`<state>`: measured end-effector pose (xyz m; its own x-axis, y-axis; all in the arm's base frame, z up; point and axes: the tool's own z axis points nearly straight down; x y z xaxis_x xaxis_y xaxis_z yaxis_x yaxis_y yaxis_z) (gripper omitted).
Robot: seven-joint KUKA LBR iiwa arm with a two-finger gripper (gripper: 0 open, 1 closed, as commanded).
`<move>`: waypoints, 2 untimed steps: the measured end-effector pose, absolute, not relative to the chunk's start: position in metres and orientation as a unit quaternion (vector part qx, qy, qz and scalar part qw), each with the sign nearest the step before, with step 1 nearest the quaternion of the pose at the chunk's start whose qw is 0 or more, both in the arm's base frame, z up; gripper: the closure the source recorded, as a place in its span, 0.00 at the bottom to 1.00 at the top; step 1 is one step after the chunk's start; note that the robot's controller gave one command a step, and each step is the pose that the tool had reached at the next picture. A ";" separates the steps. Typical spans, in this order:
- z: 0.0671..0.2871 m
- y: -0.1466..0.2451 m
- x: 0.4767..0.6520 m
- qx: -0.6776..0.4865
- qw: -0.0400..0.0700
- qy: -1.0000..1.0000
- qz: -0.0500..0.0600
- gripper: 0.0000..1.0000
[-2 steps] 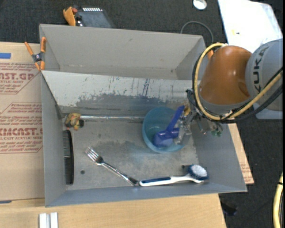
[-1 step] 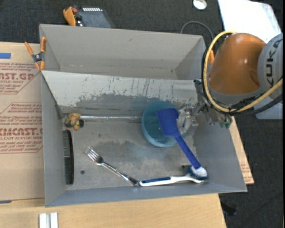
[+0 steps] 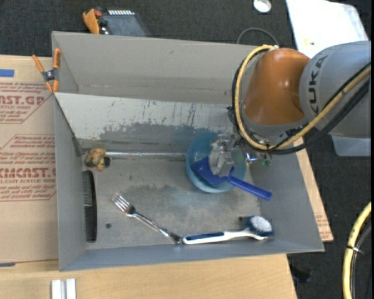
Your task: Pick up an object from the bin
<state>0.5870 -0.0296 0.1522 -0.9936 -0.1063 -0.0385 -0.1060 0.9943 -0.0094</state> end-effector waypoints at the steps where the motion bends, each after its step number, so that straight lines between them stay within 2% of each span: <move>1: 0.134 -0.018 0.591 -0.049 0.018 0.999 -0.003 1.00; 2: 0.104 0.006 0.585 -0.031 0.020 0.999 -0.002 1.00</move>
Offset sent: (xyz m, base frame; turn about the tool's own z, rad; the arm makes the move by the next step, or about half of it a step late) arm -0.0038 0.0379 -0.0510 0.0466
